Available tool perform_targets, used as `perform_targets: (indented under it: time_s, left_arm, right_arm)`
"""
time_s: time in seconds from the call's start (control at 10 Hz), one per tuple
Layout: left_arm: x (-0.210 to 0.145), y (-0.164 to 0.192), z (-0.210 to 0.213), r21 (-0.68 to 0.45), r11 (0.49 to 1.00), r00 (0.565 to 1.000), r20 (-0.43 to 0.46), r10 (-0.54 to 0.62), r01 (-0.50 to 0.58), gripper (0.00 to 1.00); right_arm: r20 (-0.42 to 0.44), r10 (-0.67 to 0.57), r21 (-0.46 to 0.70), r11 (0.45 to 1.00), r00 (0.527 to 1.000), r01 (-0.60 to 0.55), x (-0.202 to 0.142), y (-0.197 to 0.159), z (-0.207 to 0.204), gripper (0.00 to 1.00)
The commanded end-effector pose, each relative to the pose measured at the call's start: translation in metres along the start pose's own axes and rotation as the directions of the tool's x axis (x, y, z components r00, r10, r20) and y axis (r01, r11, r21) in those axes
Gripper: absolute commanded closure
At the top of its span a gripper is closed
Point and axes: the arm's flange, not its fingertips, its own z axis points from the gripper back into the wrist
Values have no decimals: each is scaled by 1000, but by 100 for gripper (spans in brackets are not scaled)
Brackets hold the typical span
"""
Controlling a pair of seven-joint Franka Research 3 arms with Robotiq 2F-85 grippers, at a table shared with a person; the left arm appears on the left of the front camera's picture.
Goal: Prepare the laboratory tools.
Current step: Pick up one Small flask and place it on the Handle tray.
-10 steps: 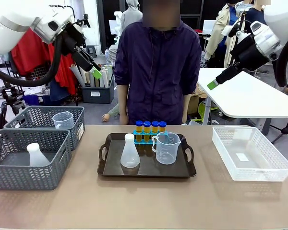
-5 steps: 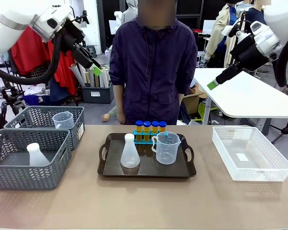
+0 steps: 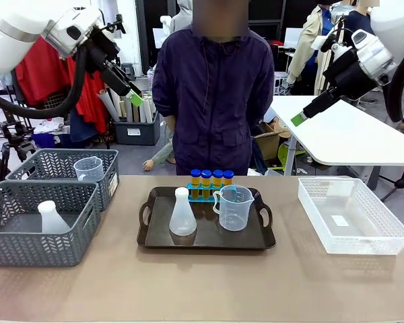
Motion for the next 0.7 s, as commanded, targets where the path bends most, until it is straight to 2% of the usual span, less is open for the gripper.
perform_targets:
  time_s: [0.0,0.6]
  left_arm:
    - [0,0,1,1,1000,1000,4,1,-1,0]
    - [0,0,1,1,1000,1000,4,1,-1,0]
  right_arm:
    - [14,2,15,1000,1000,-2,0,-1,2,0]
    - [14,2,15,1000,1000,-2,0,-1,2,0]
